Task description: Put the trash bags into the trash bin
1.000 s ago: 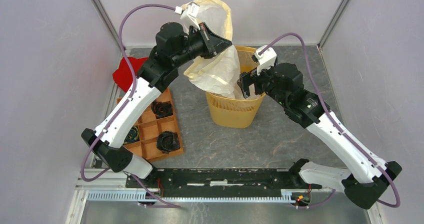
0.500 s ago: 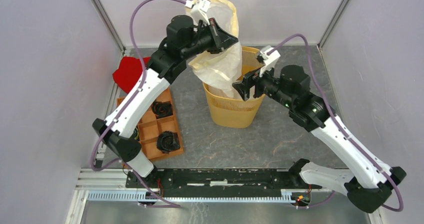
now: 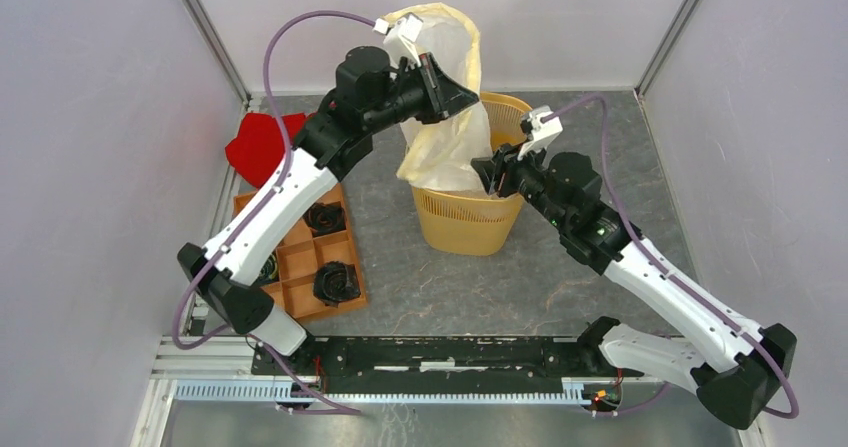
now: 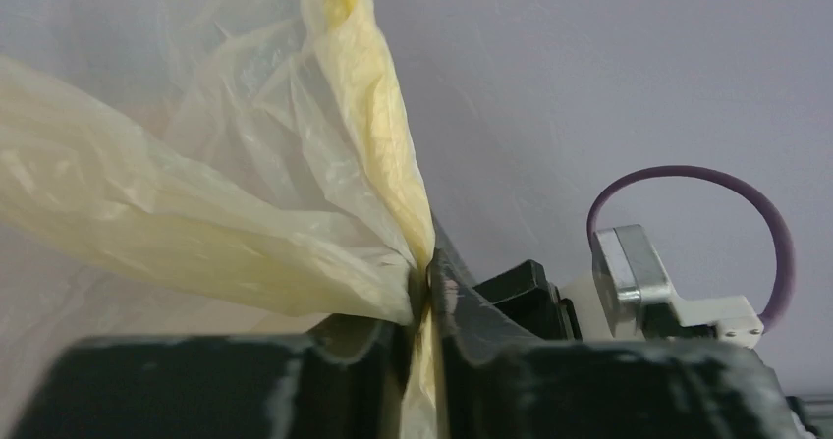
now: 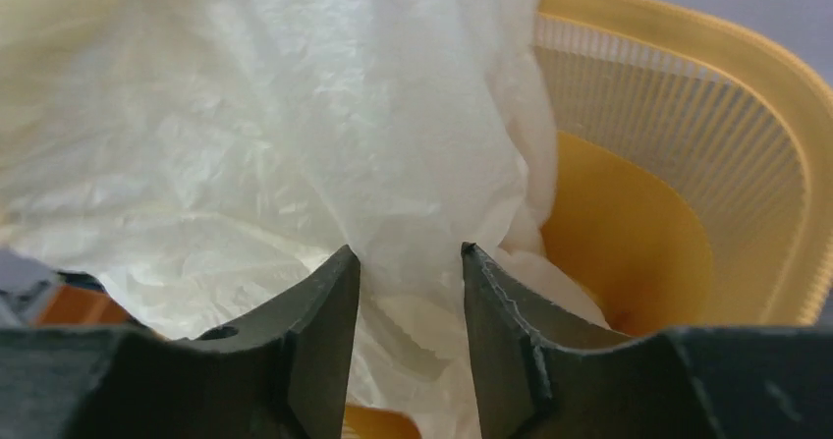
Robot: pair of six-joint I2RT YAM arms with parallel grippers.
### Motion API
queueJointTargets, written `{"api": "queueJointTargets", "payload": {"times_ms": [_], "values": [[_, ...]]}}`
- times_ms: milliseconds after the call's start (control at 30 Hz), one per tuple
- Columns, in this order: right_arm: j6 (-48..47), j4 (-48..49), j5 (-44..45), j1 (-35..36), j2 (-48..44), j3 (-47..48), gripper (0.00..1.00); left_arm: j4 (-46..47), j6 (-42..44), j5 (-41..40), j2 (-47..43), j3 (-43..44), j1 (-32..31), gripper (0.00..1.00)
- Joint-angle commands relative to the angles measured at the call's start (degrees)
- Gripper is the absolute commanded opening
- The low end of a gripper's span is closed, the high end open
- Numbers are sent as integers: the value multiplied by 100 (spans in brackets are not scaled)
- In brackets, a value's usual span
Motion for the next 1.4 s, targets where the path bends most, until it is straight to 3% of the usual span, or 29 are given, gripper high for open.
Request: {"api": "queueJointTargets", "payload": {"times_ms": [0,67,133,233,367,467,600,767,967,1067,1267,1367], "values": [[-165,863,833,-36,-72,-372,29,-840,950,-654,-772,-5,19,25],[-349,812,630,-57,-54,-358,9,-1140,1221,-922,-1065,-94,56,42],[-556,757,307,-53,-88,-357,1,-1302,1421,-1274,-1438,-189,63,62],[-665,591,149,-60,-200,-315,1,-1481,1533,-1902,-1863,-413,69,71],[-764,547,-238,-68,-392,-296,1,-1621,1441,-2645,-2088,-604,82,90],[-841,538,-365,-58,-448,-300,1,-1792,1186,-2547,-1804,-271,112,95],[-888,663,-555,-66,-454,-398,1,-1527,525,-1482,-1299,77,113,91],[-960,737,-831,-60,-422,-469,1,-33,-563,-214,-1162,-447,112,78],[-964,869,-831,-63,-596,-578,1,-8,-835,-1048,-1006,-525,110,81],[-956,847,-932,-60,-588,-542,1,277,-1008,-1203,-889,-638,112,78],[-935,836,-813,-63,-665,-568,1,87,-1045,-1067,-517,-437,113,56],[-934,742,-820,-67,-634,-496,1,122,-930,-1278,-607,-615,112,33]]}}
